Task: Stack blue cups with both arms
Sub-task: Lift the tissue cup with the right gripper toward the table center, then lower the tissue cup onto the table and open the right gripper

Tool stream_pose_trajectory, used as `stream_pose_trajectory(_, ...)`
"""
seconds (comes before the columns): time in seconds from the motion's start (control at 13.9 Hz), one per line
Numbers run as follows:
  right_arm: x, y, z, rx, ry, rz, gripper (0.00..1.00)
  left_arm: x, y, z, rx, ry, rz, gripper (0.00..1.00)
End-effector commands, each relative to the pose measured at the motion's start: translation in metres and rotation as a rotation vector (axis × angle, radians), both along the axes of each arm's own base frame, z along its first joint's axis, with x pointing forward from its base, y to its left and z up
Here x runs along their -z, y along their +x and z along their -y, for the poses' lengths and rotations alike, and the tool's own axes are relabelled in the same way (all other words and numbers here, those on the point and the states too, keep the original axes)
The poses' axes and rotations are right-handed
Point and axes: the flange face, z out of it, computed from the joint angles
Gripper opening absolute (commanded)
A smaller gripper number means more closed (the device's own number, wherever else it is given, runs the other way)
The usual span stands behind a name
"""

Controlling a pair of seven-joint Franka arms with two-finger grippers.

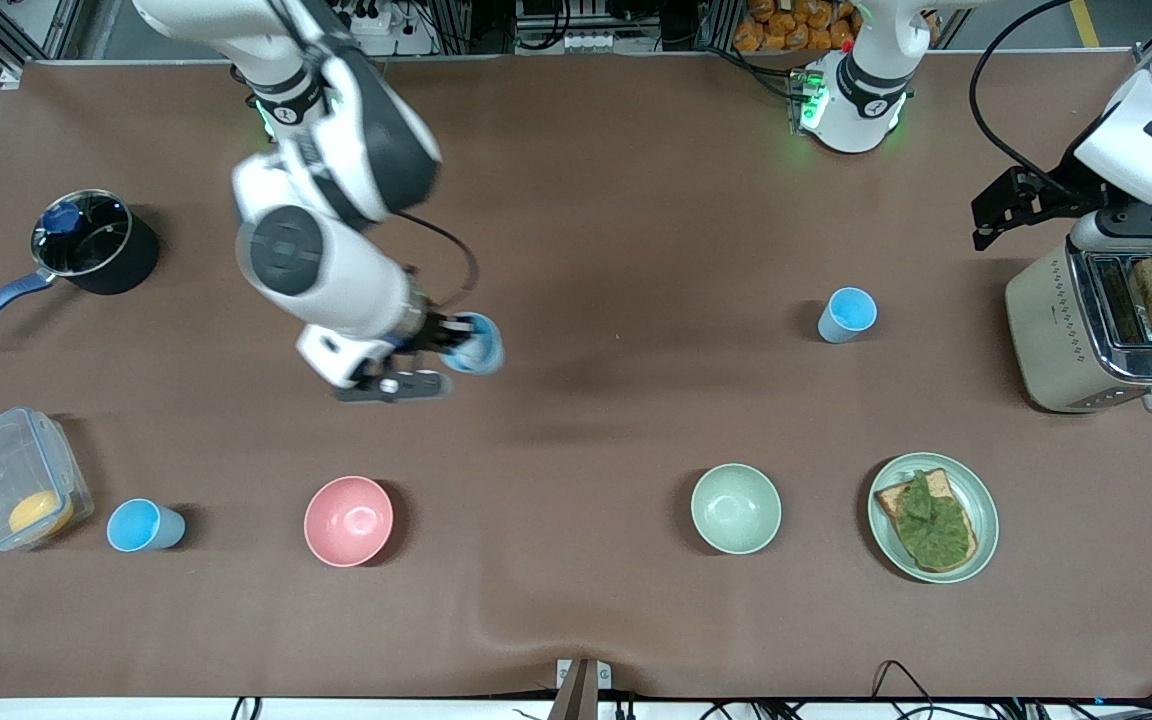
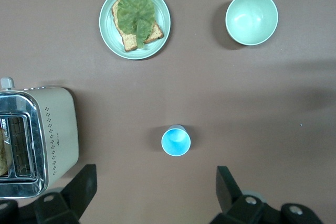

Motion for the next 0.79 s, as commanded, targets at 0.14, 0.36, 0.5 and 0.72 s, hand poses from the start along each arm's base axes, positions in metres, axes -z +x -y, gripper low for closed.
stream_pose_trajectory(0.14,0.077,-0.027,-0.11,0.037,0.073,0.027,0.0,-0.004,0.0,0.0,-0.013,0.004,-0.004,1.0)
stream_pose_trajectory(0.36,0.107,-0.048,-0.136,0.005,-0.017,0.068,0.0,-0.004,0.0,0.0,-0.013,0.006,-0.004,1.0)
stream_pose_trajectory(0.5,0.12,-0.056,-0.141,0.01,-0.051,0.064,0.0,-0.004,0.0,-0.002,-0.016,0.004,-0.004,1.0)
stream_pose_trajectory(0.72,0.145,-0.067,-0.151,0.003,-0.099,0.071,0.0,-0.004,0.001,-0.004,-0.019,0.005,-0.004,1.0)
